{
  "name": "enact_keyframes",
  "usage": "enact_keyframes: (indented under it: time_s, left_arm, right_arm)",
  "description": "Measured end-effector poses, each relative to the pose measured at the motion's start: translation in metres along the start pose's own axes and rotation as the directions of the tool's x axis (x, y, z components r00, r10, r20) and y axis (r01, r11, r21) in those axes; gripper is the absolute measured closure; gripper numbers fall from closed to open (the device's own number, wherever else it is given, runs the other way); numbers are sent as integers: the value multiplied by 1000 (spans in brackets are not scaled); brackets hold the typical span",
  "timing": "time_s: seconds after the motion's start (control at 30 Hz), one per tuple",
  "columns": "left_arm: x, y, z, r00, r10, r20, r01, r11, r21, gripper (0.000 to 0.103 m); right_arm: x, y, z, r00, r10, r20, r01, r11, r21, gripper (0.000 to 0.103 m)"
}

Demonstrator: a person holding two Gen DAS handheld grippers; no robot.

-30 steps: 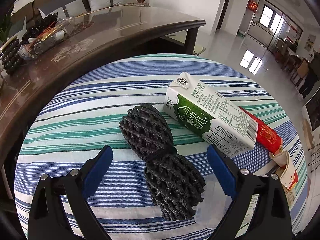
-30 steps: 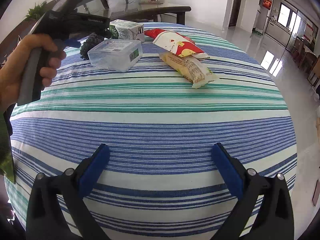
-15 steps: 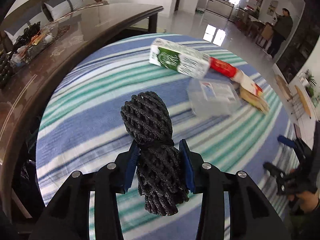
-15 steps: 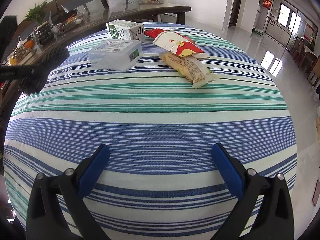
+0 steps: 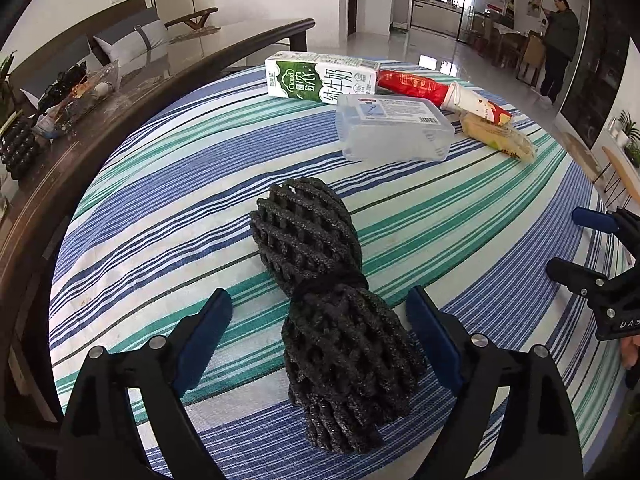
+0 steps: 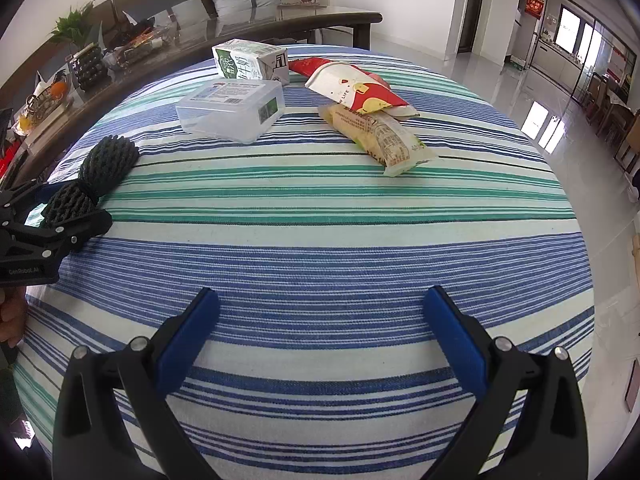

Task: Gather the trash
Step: 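Grasp the white-and-red paper cup with the right tool while the left tool holds the nets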

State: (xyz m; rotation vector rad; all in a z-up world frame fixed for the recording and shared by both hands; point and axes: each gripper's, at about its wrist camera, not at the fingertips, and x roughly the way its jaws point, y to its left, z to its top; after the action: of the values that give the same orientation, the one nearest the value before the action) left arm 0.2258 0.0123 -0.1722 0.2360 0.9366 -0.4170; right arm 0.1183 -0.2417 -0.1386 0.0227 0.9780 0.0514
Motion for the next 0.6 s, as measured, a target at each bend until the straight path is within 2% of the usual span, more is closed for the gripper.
enact_keyframes:
  time_s: [0.07,0.13,0.2,0.3,0.43,0.47,0.53,0.6]
  left_arm:
    - [0,3,-1,1000,-3,-3,3,1000,-18,12]
    - [2,4,-2,1000,4,-9,-5,1000,-20,5]
    - [3,5,-2,1000,0,-12,0,1000,-25,5]
    - [2,6,-3,1000,-3,-12,2,1000,-27,5]
    - [3,6,-3,1000,-2,-13,2,1000,-28,5]
    - [3,6,-3,1000,-2,-13,2,1000,-27,5]
    - [3,6,-3,1000,-3,-13,2,1000,-28,5]
    - [3,6,-3,1000,-3,-13,2,1000,-28,5]
  right_arm:
    - [0,0,0,1000,5,0,-5,1000,3,5]
    - [0,-2,1,1000,24,3,-24,1000,2,4]
    - [3,-8,8,999,47,-17,-47,998,-29,5]
    - [5,-29,39,1000,0,-3,0,1000,-18,5]
    - [22,-43,84,999,19,-41,-20,1000,-20,7]
    - [27,-43,88,998,23,-51,-24,999,-27,11]
    - [37,-40,95,997,30,-67,-33,999,-39,25]
    - [44,-39,96,997,38,-66,-41,999,-33,51]
